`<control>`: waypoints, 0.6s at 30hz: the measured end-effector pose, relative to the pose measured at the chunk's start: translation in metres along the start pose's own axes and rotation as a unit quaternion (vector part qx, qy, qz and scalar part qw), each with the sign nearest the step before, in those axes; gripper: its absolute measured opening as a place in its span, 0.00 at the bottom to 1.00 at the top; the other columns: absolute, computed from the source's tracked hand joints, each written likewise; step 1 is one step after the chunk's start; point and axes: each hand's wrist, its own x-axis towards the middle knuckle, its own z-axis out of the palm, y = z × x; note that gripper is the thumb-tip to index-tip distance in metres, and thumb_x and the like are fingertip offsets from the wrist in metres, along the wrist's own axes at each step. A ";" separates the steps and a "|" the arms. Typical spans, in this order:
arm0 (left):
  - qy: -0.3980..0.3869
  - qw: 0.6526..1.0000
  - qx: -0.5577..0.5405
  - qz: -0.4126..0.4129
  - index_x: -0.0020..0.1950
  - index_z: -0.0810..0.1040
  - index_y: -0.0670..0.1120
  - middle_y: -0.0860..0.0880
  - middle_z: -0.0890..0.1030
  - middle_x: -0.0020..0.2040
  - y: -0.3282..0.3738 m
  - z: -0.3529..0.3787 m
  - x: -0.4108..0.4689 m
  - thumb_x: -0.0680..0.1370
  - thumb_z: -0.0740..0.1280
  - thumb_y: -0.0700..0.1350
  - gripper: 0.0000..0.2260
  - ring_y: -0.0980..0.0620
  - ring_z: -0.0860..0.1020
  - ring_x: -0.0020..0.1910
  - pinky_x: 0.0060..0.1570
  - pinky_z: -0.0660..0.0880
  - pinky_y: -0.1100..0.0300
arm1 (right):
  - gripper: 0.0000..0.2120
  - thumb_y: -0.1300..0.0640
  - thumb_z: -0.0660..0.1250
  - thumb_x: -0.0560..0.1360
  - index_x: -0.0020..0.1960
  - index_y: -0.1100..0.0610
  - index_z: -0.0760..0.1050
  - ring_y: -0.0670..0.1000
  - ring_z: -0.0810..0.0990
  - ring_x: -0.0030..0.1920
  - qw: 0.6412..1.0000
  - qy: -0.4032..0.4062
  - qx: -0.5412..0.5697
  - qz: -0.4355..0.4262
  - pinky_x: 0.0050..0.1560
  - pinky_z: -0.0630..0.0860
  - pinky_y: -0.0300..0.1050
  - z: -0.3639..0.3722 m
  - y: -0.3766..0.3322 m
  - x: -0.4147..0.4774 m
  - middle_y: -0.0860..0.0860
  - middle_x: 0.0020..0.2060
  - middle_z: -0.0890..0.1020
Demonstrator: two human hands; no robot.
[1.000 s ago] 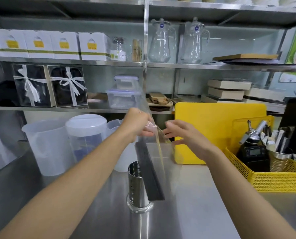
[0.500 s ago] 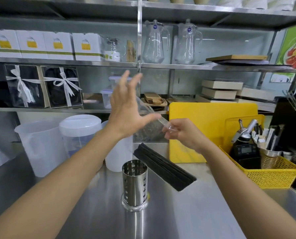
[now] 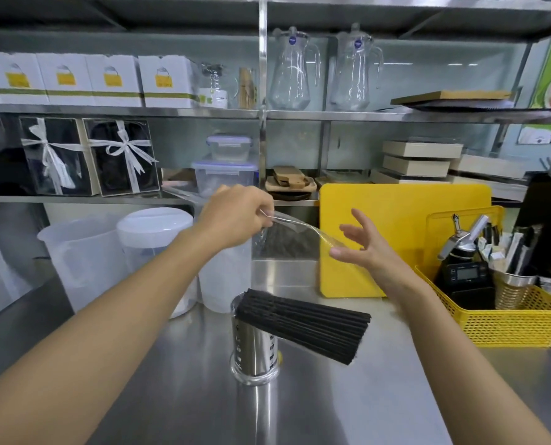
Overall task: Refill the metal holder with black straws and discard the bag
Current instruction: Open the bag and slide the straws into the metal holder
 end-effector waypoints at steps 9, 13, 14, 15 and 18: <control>0.019 0.996 -0.020 -0.090 0.38 0.77 0.49 0.51 0.79 0.39 -0.005 -0.004 0.003 0.73 0.69 0.45 0.04 0.49 0.76 0.43 0.42 0.70 0.55 | 0.27 0.52 0.78 0.59 0.55 0.60 0.78 0.52 0.80 0.55 0.984 -0.129 0.088 0.089 0.52 0.71 0.41 0.003 0.051 -0.009 0.54 0.53 0.83; 0.024 0.993 -0.037 -0.106 0.39 0.78 0.50 0.52 0.80 0.39 -0.003 -0.007 0.005 0.71 0.71 0.47 0.04 0.47 0.78 0.45 0.46 0.73 0.52 | 0.02 0.65 0.70 0.65 0.37 0.61 0.81 0.56 0.82 0.45 0.963 0.015 0.265 0.055 0.48 0.75 0.47 0.024 0.052 -0.004 0.55 0.38 0.85; 0.031 0.994 -0.027 -0.098 0.41 0.77 0.50 0.52 0.80 0.41 -0.003 -0.008 0.005 0.71 0.70 0.49 0.05 0.47 0.78 0.46 0.49 0.71 0.53 | 0.05 0.67 0.68 0.68 0.36 0.60 0.80 0.54 0.82 0.44 0.952 0.041 0.300 0.052 0.47 0.75 0.46 0.026 0.052 -0.003 0.54 0.36 0.85; 0.045 0.995 -0.006 -0.088 0.44 0.77 0.51 0.51 0.81 0.45 -0.006 -0.009 0.005 0.71 0.70 0.52 0.07 0.48 0.78 0.49 0.52 0.69 0.52 | 0.06 0.68 0.66 0.71 0.37 0.61 0.79 0.53 0.83 0.43 0.943 0.058 0.325 0.050 0.46 0.76 0.44 0.026 0.050 -0.002 0.53 0.35 0.85; 0.109 0.988 0.080 -0.079 0.62 0.71 0.53 0.50 0.76 0.62 -0.026 -0.013 0.005 0.68 0.69 0.60 0.25 0.48 0.71 0.62 0.64 0.58 0.50 | 0.08 0.66 0.64 0.73 0.37 0.59 0.77 0.50 0.84 0.42 0.931 0.092 0.352 0.029 0.48 0.75 0.44 0.018 0.046 0.000 0.50 0.33 0.85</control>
